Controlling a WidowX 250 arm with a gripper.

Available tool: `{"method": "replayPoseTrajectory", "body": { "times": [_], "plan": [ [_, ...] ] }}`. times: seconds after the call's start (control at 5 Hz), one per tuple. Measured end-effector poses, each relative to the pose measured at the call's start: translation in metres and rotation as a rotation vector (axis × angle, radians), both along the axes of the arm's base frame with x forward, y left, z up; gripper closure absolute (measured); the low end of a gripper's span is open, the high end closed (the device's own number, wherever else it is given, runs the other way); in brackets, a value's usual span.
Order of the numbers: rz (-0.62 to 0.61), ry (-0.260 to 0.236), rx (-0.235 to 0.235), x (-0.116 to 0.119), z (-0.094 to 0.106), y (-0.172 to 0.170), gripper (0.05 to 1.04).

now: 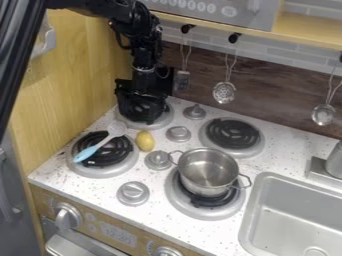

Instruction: Move the ladle with blue handle to the middle part of the stove

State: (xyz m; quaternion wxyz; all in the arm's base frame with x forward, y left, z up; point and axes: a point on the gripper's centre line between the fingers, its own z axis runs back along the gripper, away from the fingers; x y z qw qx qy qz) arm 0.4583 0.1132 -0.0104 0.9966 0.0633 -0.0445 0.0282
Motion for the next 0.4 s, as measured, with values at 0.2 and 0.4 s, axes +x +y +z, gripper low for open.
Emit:
{"method": "replayPoseTrajectory", "body": {
  "times": [0.2,0.4],
  "plan": [
    [0.003,0.065,-0.021,-0.013,-0.025,-0.003,0.084],
    [0.035,0.053,-0.074,-0.029,-0.024,0.003,0.084]
  ]
}}
